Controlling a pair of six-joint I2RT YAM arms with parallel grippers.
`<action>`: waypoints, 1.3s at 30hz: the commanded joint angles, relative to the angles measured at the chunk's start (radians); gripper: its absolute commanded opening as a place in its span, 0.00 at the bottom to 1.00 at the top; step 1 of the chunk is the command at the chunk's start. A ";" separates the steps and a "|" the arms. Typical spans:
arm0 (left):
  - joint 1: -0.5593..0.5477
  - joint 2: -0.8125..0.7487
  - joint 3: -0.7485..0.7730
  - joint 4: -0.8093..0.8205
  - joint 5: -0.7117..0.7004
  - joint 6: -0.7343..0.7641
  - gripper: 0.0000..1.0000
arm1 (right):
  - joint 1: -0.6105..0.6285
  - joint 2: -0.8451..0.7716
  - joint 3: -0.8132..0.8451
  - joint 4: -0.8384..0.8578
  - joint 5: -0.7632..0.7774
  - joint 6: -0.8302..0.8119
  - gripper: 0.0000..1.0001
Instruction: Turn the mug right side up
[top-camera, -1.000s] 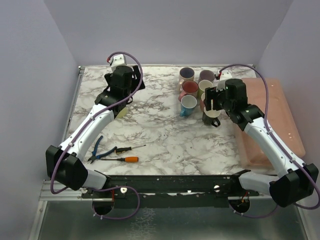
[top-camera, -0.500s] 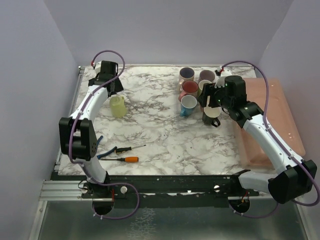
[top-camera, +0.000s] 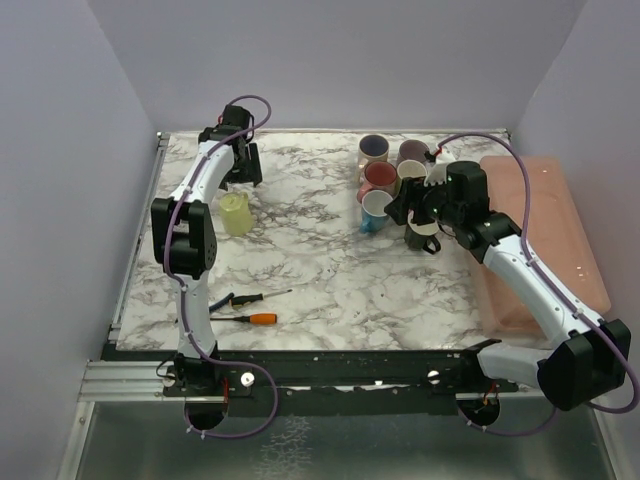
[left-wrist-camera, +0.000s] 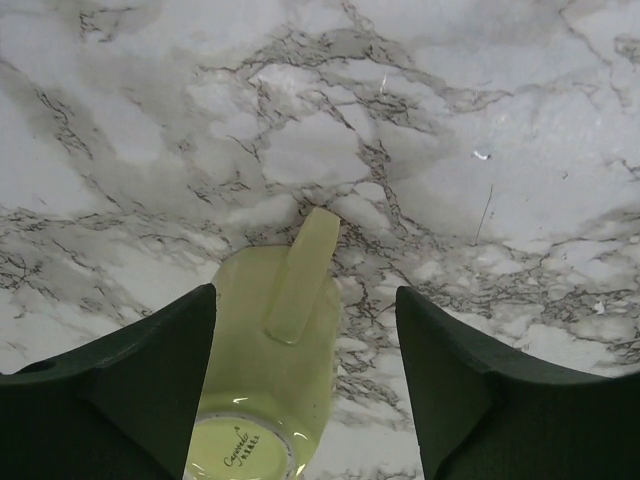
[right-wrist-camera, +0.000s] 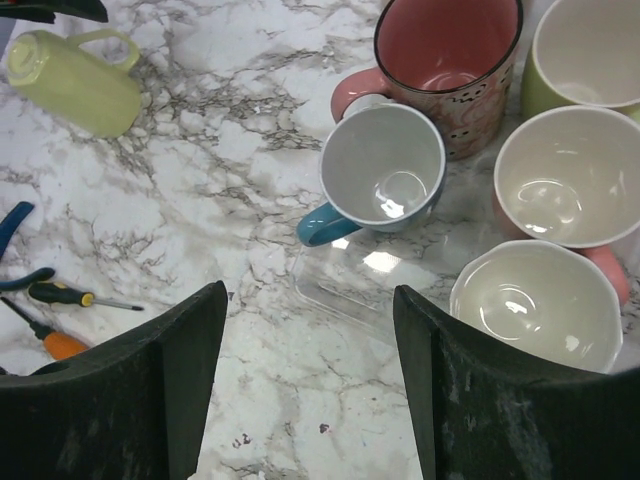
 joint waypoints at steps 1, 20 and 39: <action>-0.027 0.028 0.045 -0.110 0.046 0.092 0.72 | -0.004 -0.017 -0.013 0.049 -0.073 0.009 0.71; -0.215 0.063 0.024 -0.173 0.014 0.118 0.58 | -0.004 -0.006 -0.028 0.030 -0.040 0.025 0.71; -0.267 -0.255 -0.436 -0.010 0.022 -0.093 0.56 | -0.004 -0.029 -0.065 0.002 -0.021 0.040 0.71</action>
